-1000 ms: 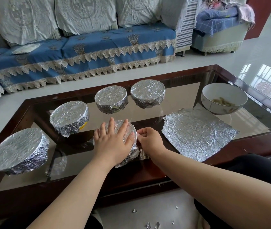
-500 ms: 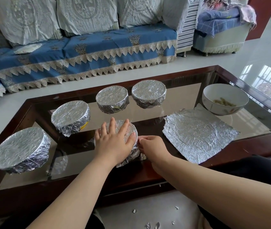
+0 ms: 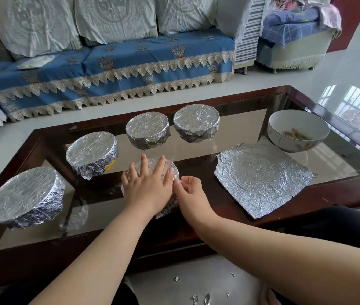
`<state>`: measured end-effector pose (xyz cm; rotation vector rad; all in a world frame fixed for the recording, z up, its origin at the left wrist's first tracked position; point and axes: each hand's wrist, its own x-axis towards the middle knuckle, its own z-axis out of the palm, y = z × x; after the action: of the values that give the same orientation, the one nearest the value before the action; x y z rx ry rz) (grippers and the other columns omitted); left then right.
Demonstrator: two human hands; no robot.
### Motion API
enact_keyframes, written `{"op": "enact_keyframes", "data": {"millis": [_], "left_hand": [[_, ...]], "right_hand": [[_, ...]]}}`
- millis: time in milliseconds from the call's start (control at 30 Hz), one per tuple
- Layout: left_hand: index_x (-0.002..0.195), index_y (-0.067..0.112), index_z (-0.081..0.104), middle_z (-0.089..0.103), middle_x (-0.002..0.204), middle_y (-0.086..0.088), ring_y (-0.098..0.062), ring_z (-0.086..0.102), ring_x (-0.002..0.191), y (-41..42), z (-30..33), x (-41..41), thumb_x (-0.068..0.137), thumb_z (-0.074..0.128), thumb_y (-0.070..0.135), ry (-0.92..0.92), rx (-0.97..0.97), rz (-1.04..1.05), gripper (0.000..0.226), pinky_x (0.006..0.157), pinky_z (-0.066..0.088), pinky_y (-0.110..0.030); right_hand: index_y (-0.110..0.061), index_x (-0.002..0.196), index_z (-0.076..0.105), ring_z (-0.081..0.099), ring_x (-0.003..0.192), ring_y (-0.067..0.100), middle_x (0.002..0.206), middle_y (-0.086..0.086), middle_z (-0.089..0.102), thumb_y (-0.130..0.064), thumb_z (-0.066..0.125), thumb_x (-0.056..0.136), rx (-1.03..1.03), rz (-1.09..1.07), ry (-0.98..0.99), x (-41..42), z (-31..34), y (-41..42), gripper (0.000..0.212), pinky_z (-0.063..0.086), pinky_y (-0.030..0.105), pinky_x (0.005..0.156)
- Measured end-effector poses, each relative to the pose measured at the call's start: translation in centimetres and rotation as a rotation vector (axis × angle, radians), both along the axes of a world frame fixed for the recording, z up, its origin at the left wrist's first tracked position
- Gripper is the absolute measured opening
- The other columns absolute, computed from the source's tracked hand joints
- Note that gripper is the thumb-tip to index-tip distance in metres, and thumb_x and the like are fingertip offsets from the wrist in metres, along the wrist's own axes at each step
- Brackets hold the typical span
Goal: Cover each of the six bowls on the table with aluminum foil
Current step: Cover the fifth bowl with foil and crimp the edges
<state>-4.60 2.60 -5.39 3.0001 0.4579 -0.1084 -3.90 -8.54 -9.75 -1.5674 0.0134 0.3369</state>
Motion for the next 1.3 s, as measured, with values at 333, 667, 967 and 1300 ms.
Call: {"op": "enact_keyframes", "data": {"millis": [333, 667, 967, 1300], "left_hand": [[0.154, 0.052, -0.002, 0.005, 0.167, 0.003, -0.036, 0.013, 0.149, 2.2, 1.9, -1.6, 0.088, -0.003, 0.074, 0.126, 0.131, -0.094, 0.069, 0.117, 0.014, -0.056], [0.157, 0.042, 0.009, 0.007, 0.166, -0.012, -0.033, 0.003, 0.152, 2.4, -0.5, -2.2, 0.069, -0.021, 0.079, -0.057, 0.032, -0.142, 0.101, 0.122, 0.004, -0.048], [0.157, 0.043, 0.01, 0.006, 0.167, -0.003, -0.031, 0.003, 0.152, 2.2, -0.5, -2.1, 0.073, -0.015, 0.077, -0.058, 0.033, -0.108, 0.094, 0.121, 0.005, -0.049], [0.157, 0.042, 0.011, 0.007, 0.167, -0.004, -0.033, 0.004, 0.152, 2.2, -0.4, -2.1, 0.083, -0.005, 0.072, -0.052, 0.039, -0.105, 0.081, 0.12, 0.006, -0.05]], "right_hand": [[-0.013, 0.124, 0.042, 0.049, 0.1, 0.005, 0.106, -0.008, 0.053, -0.039, 0.037, 0.102, -0.156, 0.171, -0.097, 1.1, 1.7, -1.3, 0.034, 0.033, 0.021, 0.085], [-0.011, 0.113, 0.047, 0.049, 0.088, 0.003, 0.097, -0.008, 0.052, -0.033, 0.033, 0.104, -0.184, 0.237, -0.176, 0.8, 0.7, -1.8, 0.027, 0.039, 0.022, 0.079], [-0.015, 0.104, 0.063, 0.058, 0.082, 0.005, 0.09, -0.007, 0.065, -0.031, 0.045, 0.101, -0.142, 0.037, -0.174, 0.1, 0.7, -0.9, 0.025, 0.043, 0.018, 0.076], [-0.014, 0.084, 0.05, 0.046, 0.062, 0.004, 0.07, -0.008, 0.051, -0.04, 0.047, 0.099, -0.118, -0.132, -0.078, -0.1, 1.1, 0.3, 0.03, 0.036, 0.021, 0.06]]}}
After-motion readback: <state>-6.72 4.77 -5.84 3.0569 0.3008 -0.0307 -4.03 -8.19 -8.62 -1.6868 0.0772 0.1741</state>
